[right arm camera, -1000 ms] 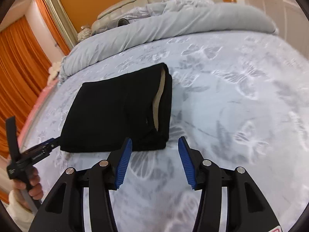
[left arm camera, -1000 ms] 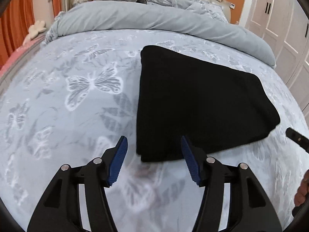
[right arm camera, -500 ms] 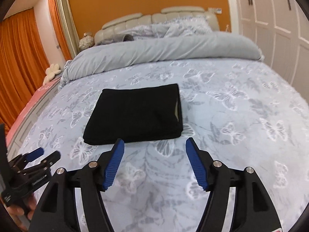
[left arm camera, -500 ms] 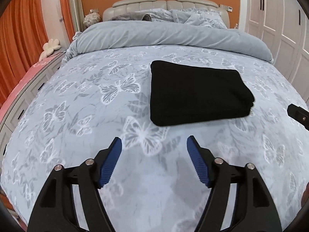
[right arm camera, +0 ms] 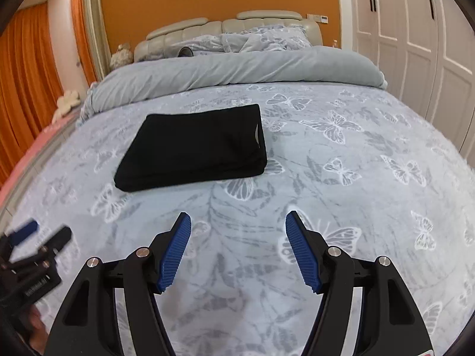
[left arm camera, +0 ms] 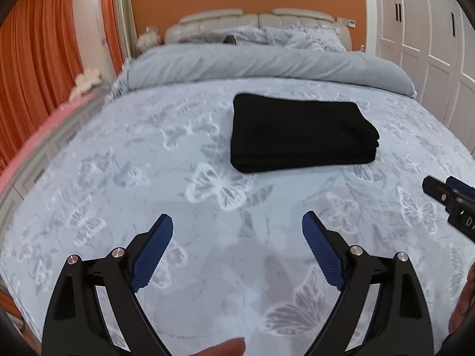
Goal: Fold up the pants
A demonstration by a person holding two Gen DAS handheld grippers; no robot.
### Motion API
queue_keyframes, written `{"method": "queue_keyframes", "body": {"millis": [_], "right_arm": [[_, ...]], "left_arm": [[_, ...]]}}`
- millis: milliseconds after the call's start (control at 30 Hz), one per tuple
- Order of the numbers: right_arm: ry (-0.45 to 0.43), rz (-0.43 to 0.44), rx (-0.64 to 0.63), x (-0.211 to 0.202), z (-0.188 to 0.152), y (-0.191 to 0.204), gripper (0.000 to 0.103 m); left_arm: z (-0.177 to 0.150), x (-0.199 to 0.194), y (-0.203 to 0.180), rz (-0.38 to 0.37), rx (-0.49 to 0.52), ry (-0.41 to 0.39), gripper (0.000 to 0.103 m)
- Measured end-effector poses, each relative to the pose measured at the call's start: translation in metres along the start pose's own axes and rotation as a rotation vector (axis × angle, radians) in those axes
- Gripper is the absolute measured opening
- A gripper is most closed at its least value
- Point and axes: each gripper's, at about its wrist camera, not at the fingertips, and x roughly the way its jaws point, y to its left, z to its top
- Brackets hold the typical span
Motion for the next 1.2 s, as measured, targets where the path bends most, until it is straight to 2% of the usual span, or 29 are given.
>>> {"method": "queue_keyframes", "body": {"millis": [167,1067,1200], "right_arm": [[0.004,0.0,-0.027,-0.001,-0.006,0.007,0.065],[0.004,-0.006,-0.048,-0.006,-0.013,0.011,0.065],[0.007,0.001,-0.052,-0.007,-0.014,0.012,0.065]], "left_arm": [[0.0,-0.003,0.002,-0.025,-0.02,-0.009,0.087],[-0.009,0.005,-0.004,0.001,-0.024,0.021,0.086],[-0.009,0.005,-0.004,-0.017,-0.024,0.014,0.086]]}}
